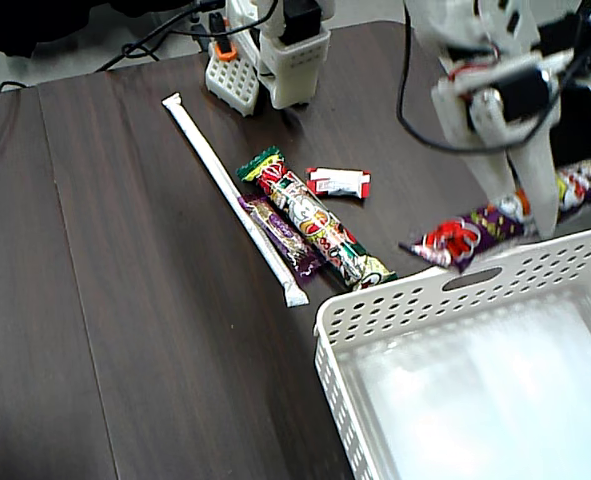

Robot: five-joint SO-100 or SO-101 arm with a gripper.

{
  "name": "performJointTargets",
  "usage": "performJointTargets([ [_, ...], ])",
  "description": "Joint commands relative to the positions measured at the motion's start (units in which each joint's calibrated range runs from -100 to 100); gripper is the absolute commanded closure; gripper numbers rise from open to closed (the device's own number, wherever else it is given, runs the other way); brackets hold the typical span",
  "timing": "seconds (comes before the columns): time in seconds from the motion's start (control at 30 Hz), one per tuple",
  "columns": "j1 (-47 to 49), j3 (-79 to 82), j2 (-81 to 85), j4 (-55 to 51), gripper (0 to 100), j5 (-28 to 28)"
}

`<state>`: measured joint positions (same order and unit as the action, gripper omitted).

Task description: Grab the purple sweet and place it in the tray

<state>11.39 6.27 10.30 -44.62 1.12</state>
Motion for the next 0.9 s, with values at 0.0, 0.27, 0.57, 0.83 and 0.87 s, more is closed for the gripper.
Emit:
performJointTargets([
  [0.0, 1.2, -7.9, -4.2, 1.9, 95, 0.6],
  [0.27, 1.0, -27.1, -19.3, -1.4, 95, 0.9],
  [0.57, 1.5, -52.7, -36.8, -16.7, 95, 1.1],
  [0.83, 2.1, -63.8, -41.8, -33.0, 95, 4.1],
  [0.87, 2.1, -63.8, -41.9, -33.1, 95, 4.1],
])
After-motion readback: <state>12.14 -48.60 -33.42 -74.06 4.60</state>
